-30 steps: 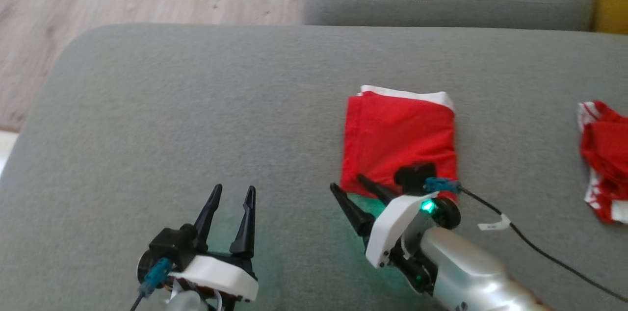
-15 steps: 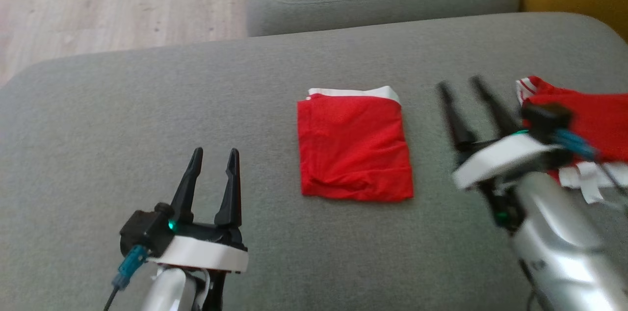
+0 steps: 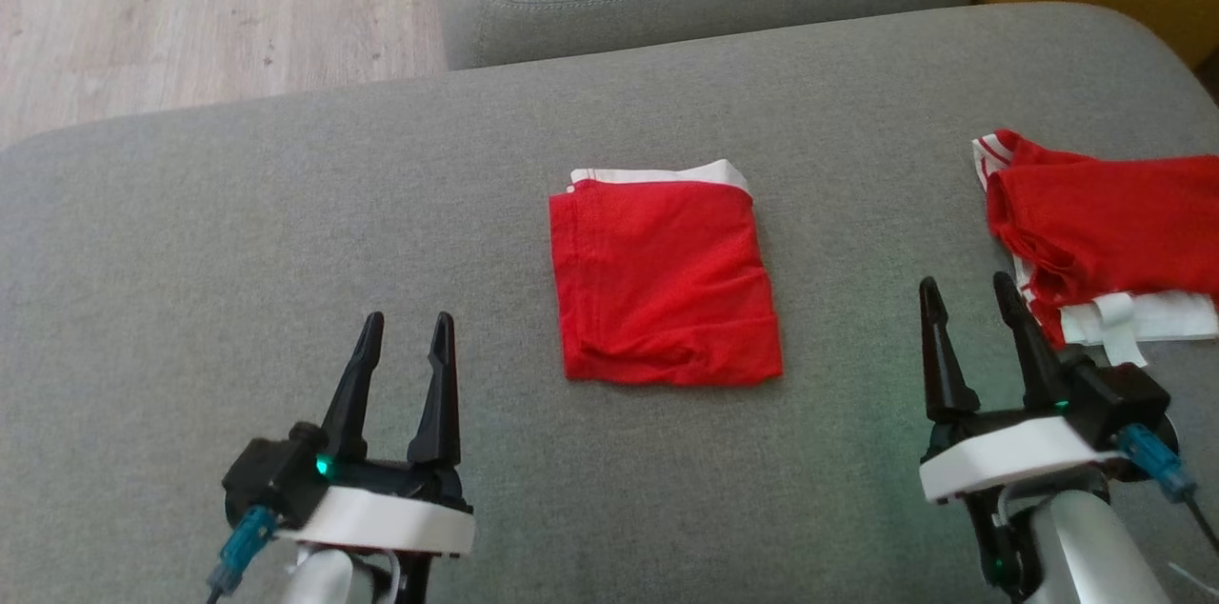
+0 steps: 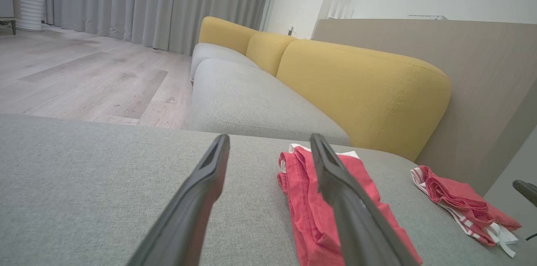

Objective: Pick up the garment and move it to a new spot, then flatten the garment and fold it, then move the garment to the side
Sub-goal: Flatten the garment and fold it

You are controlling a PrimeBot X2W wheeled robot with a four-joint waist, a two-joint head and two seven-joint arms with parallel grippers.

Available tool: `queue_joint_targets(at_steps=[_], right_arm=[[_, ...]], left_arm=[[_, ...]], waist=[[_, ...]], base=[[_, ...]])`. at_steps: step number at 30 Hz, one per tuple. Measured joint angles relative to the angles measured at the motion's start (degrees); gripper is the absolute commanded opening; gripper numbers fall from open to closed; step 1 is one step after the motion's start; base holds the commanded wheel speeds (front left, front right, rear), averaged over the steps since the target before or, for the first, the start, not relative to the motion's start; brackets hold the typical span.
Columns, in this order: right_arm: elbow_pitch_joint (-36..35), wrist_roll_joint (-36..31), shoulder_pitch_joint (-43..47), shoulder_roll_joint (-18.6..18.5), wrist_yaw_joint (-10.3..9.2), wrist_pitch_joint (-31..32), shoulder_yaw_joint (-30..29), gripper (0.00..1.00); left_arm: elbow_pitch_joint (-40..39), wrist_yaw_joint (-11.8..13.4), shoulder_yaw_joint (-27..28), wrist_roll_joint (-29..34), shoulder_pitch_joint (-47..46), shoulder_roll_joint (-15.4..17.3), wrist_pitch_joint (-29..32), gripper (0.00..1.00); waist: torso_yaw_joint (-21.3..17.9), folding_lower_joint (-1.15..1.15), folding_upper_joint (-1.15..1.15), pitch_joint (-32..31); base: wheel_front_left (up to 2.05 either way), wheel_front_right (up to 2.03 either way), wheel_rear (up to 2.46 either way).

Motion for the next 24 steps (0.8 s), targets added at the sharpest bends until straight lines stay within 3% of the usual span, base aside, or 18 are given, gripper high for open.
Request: queue_joint_targets(at_steps=[7, 8, 9, 18, 24], right_arm=[[-2.3, -0.9, -0.1, 0.9, 0.0, 0.0, 0.0, 0.97], [-2.4, -1.0, -0.2, 0.9, 0.0, 0.0, 0.3, 0.38], [-2.4, -1.1, -0.4, 0.9, 0.0, 0.0, 0.7, 0.0], [-0.8, -2.4, -7.6, 0.3, 0.0, 0.0, 3.1, 0.0], [8.8, -4.5, -13.4, -1.6, 0.0, 0.0, 2.5, 0.0]], left_arm=[[0.0, 0.0, -0.3, 0.0, -0.2, 0.0, 0.0, 1.0], [0.0, 0.0, -0.3, 0.0, -0.3, 0.0, 0.0, 1.0], [0.0, 0.0, -0.5, 0.0, -0.4, 0.0, 0.0, 1.0], [0.6, 0.0, -2.5, 0.1, -4.0, 0.0, 0.0, 1.0], [1.0, -0.1, -4.1, 0.0, -5.4, 0.0, 0.0, 1.0]], waist=[[1.3, 0.0, 0.0, 1.4], [1.5, 0.0, 0.0, 1.7], [1.8, 0.0, 0.0, 2.2], [6.7, 0.01, 0.0, 6.6], [11.6, 0.01, 0.0, 9.0]], base=[[0.0, 0.0, 0.0], [0.0, 0.0, 0.0], [0.0, 0.0, 0.0], [0.0, 0.0, 0.0], [0.0, 0.0, 0.0]])
